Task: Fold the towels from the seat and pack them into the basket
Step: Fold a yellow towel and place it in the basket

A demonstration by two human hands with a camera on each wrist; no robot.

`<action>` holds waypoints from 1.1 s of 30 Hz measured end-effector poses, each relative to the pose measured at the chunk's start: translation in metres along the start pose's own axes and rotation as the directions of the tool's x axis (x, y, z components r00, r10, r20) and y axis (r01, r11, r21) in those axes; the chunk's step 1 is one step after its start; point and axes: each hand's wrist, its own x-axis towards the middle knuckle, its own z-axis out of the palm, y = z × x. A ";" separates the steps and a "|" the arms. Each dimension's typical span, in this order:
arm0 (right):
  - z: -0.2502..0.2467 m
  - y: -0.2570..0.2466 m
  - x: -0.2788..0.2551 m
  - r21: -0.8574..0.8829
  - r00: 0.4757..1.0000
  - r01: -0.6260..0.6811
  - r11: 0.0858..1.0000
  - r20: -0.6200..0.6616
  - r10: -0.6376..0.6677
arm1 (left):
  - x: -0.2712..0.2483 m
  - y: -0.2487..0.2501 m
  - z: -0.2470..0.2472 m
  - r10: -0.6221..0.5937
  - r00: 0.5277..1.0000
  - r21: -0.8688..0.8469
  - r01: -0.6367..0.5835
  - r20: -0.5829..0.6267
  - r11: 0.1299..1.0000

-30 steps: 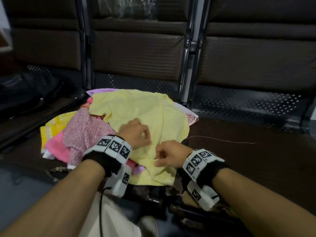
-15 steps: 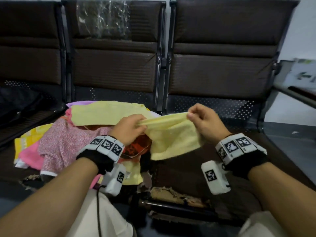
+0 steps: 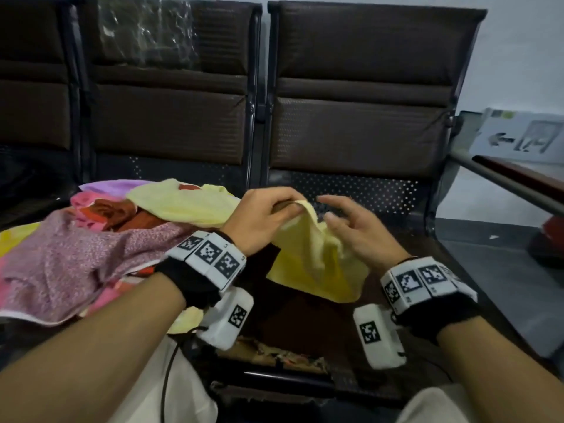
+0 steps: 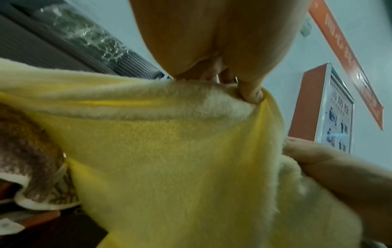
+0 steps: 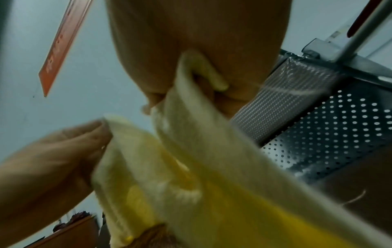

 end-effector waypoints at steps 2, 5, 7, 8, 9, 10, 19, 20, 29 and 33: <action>0.006 -0.002 0.001 0.069 0.989 -0.004 0.998 0.147 -0.006 | 0.001 -0.001 0.009 -0.014 0.999 -0.044 0.012 -0.047 0.999; 0.007 -0.003 0.004 -0.043 0.976 0.019 0.999 0.217 -0.009 | 0.002 -0.011 0.018 -0.019 0.999 -0.042 0.018 -0.041 0.999; 0.005 0.000 0.009 -0.084 0.984 0.028 0.996 0.177 -0.012 | 0.002 -0.018 0.022 -0.038 0.999 -0.059 0.036 -0.020 0.998; 0.003 0.000 0.010 -0.072 0.990 0.032 0.997 0.140 -0.022 | 0.001 -0.021 0.022 -0.059 0.998 -0.095 0.057 -0.012 0.994; 0.002 0.000 0.012 -0.025 0.996 0.024 0.999 0.092 -0.021 | 0.001 -0.024 0.020 -0.086 0.996 -0.131 0.085 -0.004 0.988; 0.000 -0.001 0.014 0.059 0.999 0.004 0.998 0.039 -0.006 | 0.000 -0.029 0.018 -0.114 0.993 -0.164 0.114 0.007 0.980; -0.030 -0.023 0.028 0.564 0.934 0.144 0.813 -0.348 0.077 | -0.011 -0.085 -0.009 -0.295 0.939 0.347 0.220 0.178 0.912; -0.029 -0.022 0.028 0.569 0.923 0.151 0.808 -0.374 0.092 | -0.011 -0.085 -0.010 -0.317 0.928 0.356 0.235 0.194 0.905; -0.001 0.005 0.029 0.128 0.948 -0.095 0.987 -0.291 0.129 | 0.005 -0.016 -0.012 -0.119 0.990 -0.110 0.126 0.072 0.986; 0.016 0.000 0.019 0.252 0.995 0.027 0.967 0.087 -0.051 | 0.001 -0.009 -0.010 -0.094 0.992 -0.274 0.114 0.088 0.955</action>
